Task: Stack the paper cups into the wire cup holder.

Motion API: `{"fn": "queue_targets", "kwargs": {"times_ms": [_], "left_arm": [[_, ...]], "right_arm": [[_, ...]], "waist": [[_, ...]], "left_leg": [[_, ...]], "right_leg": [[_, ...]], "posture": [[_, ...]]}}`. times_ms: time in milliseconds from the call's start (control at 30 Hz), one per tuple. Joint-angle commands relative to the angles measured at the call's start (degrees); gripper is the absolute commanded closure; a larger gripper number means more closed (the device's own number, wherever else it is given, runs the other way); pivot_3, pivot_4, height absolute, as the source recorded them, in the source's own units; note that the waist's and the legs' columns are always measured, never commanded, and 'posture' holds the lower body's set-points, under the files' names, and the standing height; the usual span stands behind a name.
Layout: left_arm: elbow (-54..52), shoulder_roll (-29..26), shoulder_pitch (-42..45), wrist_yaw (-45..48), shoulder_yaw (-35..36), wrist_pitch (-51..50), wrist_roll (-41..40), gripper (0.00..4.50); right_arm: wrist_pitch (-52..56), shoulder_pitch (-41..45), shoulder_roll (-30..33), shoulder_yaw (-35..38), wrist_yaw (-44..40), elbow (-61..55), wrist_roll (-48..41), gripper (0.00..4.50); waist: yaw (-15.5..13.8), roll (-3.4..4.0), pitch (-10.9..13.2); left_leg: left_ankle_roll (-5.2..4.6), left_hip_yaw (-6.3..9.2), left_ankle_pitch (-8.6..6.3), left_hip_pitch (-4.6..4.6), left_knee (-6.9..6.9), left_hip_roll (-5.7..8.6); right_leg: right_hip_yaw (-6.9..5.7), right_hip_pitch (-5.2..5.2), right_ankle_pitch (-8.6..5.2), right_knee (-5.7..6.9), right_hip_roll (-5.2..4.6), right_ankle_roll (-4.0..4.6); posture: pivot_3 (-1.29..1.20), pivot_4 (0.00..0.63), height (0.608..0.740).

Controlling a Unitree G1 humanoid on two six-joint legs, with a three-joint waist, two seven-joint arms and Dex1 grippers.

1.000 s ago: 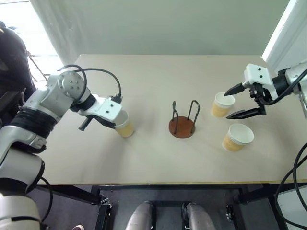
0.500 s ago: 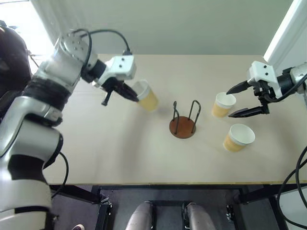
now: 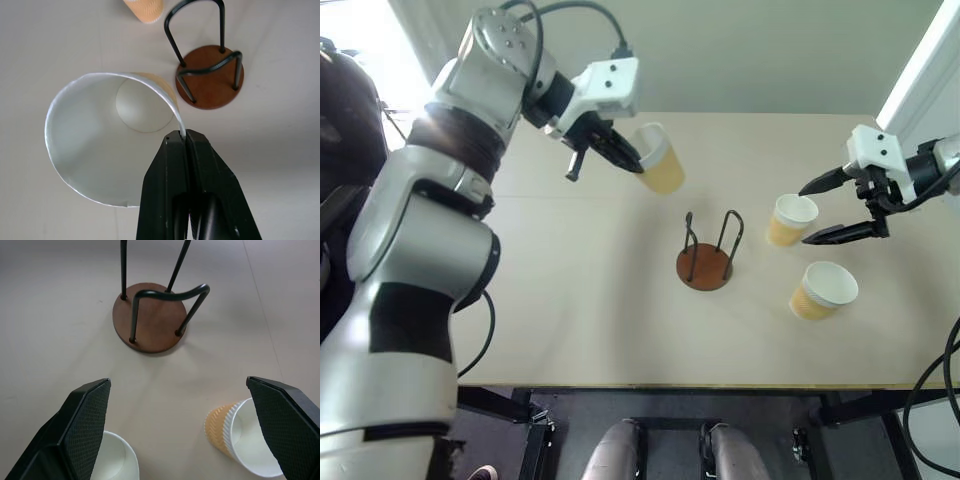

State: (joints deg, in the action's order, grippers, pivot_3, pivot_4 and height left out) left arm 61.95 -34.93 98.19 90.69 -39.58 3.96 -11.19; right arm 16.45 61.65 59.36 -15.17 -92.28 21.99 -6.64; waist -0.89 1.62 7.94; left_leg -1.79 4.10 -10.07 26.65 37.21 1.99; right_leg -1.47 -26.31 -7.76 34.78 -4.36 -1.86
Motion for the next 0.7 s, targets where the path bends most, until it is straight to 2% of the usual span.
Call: {"fn": "queue_targets", "kwargs": {"times_ms": [33,367,700], "left_arm": [[0.40,0.63,2.90,1.81,0.73,0.85,-0.55,4.47],[-2.24,0.94,2.10,1.81,-2.15,-0.84,-3.15,4.47],[-3.72,3.90,3.07,1.81,-3.26,-1.53,-5.89,4.47]], "right_arm": [[-0.50,1.52,1.14,0.44,-0.22,-0.12,-1.00,0.00],[-1.39,6.97,2.35,-1.34,-0.22,2.98,-1.30,0.00],[-1.84,8.01,4.45,-3.73,-0.22,3.27,-2.36,0.00]], "waist": [[-0.12,-0.01,0.00],[-0.09,0.01,0.01],[-0.38,0.02,0.01]], "left_leg": [[-0.03,-0.06,-0.03,0.01,0.01,0.02],[-0.09,-0.04,-0.11,0.16,0.21,-0.02],[-0.30,-0.09,-0.34,0.29,0.86,0.02]], "right_leg": [[-0.01,-0.01,-0.02,0.00,0.02,-0.02],[-0.01,-0.10,-0.04,0.08,0.02,-0.12],[0.01,0.01,0.05,0.15,0.00,-0.21]], "posture": [[0.00,0.150,0.740],[0.00,0.150,0.740],[0.00,0.150,0.740]]}}
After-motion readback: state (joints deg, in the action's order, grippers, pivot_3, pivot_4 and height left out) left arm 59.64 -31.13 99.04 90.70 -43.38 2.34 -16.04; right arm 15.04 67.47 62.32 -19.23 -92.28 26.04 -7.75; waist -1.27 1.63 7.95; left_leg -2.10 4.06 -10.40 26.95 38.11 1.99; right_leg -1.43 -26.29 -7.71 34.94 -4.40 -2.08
